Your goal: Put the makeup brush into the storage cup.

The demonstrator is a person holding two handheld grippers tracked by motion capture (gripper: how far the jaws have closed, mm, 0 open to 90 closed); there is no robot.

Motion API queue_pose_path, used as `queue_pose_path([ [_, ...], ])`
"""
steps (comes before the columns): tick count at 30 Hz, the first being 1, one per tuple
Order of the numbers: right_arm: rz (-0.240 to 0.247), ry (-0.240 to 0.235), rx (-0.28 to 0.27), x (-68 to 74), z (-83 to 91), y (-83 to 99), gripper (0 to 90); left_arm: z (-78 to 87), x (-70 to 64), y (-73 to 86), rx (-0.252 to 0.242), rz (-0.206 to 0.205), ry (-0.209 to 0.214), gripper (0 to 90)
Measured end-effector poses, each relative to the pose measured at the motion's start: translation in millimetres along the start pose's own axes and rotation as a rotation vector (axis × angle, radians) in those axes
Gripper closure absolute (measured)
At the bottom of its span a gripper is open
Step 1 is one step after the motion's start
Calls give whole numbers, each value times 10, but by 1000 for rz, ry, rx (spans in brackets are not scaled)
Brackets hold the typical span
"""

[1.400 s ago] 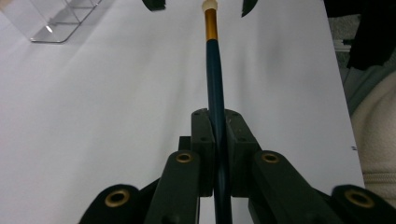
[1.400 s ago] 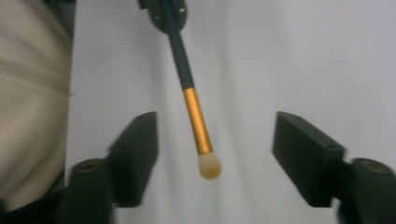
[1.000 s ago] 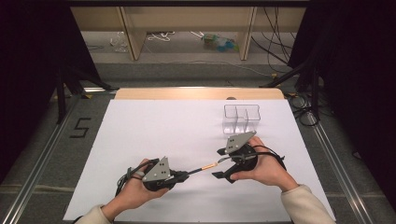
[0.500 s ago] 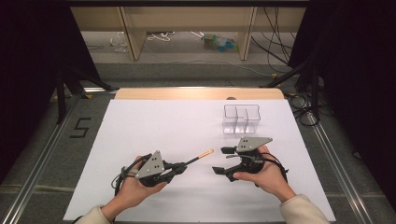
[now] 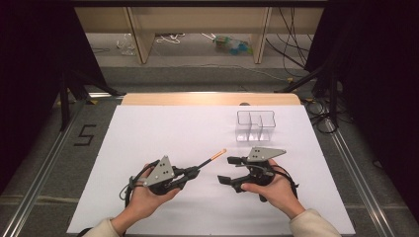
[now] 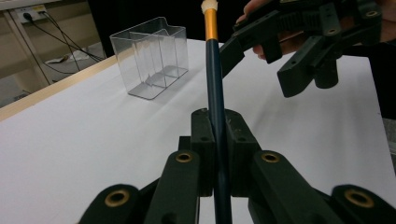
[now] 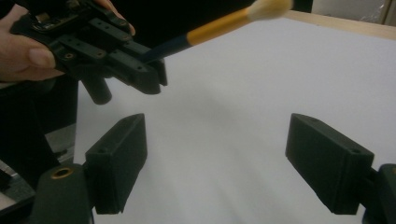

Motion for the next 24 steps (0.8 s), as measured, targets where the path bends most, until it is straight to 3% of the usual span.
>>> queue_pose_path([
  [3,-5,3,-12,17,-10,-23,223,-13,14,-32,-10,19,-14,841],
  [4,-25,-14,-50,45,-30,-72,224,-32,12,-60,-21,16,-14,840],
  [7,-22,-4,-44,38,-18,-85,226,-58,-8,-73,-24,16,-14,840],
  [11,-21,2,-86,25,-27,-147,229,-98,-32,-85,-22,15,-10,840],
  [24,-50,8,-136,29,-19,-250,232,-174,-50,-82,-23,17,-15,840],
])
Point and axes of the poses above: each handheld gripper's, and its own axes: z roughly backward along the jaws, y roughly out of its underside, x roughly to its left, the point moved 9 cm from there along -z, roughly forward along the jaws, and after that the axes turned 8 degrees about -y, right-handed, at the moved point
